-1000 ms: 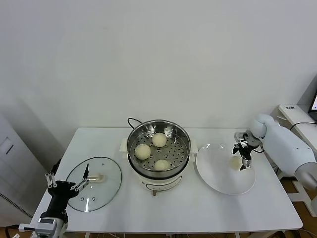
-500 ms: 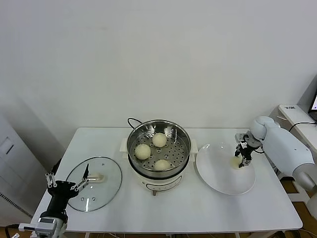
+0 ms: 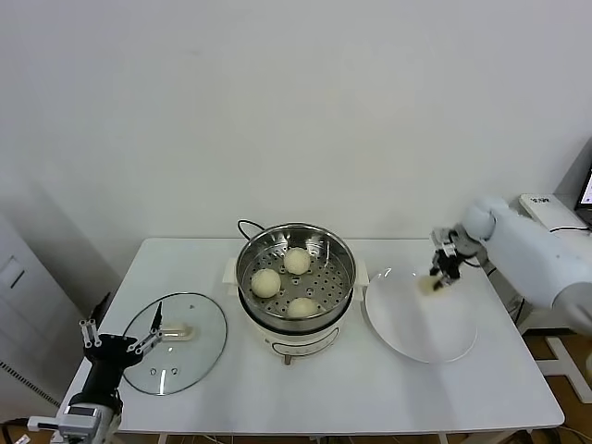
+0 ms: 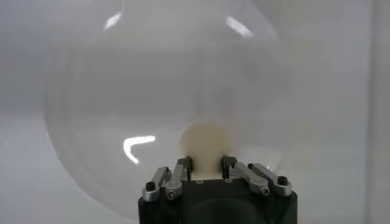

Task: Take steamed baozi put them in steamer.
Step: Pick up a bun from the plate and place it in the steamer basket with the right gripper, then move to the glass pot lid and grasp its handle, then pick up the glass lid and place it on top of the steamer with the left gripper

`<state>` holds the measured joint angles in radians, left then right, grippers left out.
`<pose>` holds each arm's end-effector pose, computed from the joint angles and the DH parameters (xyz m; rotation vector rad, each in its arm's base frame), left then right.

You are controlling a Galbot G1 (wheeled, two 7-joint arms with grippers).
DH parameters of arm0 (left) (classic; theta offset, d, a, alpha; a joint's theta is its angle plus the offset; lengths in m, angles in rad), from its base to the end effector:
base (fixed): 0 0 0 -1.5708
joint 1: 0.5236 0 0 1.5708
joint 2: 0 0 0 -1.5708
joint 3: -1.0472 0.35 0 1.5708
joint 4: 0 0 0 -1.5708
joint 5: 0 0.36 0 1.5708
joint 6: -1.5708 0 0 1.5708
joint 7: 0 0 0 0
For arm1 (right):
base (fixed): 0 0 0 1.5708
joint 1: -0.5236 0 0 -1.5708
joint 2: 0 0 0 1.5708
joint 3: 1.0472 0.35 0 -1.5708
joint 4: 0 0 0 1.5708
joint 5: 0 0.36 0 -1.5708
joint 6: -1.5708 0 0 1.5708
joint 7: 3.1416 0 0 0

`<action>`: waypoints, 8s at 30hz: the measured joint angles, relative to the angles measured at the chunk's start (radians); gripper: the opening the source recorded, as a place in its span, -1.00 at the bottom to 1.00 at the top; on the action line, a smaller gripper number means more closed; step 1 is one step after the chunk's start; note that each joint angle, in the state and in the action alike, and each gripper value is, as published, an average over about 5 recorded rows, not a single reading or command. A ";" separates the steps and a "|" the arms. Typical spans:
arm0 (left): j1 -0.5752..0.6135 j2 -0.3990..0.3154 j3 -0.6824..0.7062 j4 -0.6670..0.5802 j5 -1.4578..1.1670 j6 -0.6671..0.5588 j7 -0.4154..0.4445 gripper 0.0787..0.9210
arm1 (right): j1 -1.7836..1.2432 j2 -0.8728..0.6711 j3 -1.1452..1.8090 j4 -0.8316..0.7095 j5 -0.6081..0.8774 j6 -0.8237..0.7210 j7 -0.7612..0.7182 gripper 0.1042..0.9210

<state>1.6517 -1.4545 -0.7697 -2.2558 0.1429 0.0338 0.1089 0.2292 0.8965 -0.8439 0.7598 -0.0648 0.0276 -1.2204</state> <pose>0.1579 0.0816 -0.2471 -0.0506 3.0535 0.5913 0.6164 -0.1918 -0.1346 1.2548 -1.4038 1.3516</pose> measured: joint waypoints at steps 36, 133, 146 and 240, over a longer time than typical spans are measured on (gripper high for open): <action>-0.018 -0.016 0.001 -0.002 -0.016 -0.005 0.005 0.77 | 0.318 0.118 -0.480 0.467 0.647 -0.457 0.213 -0.44; -0.131 0.103 -0.039 0.555 1.076 -0.503 -0.255 0.77 | -1.936 0.332 1.604 1.248 0.623 0.016 1.172 0.76; -0.273 0.136 -0.001 0.677 1.213 -0.456 -0.293 0.77 | -1.996 0.377 1.632 1.278 0.591 0.023 1.161 0.76; -0.838 0.294 0.982 0.392 0.955 0.532 0.004 -0.89 | -2.027 0.403 1.710 1.213 0.516 0.036 1.089 0.76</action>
<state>0.8132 -1.1603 0.2124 -1.8635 1.0980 0.5658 0.1130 -1.7983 1.2995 0.8664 1.9726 0.4516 0.0635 -0.1313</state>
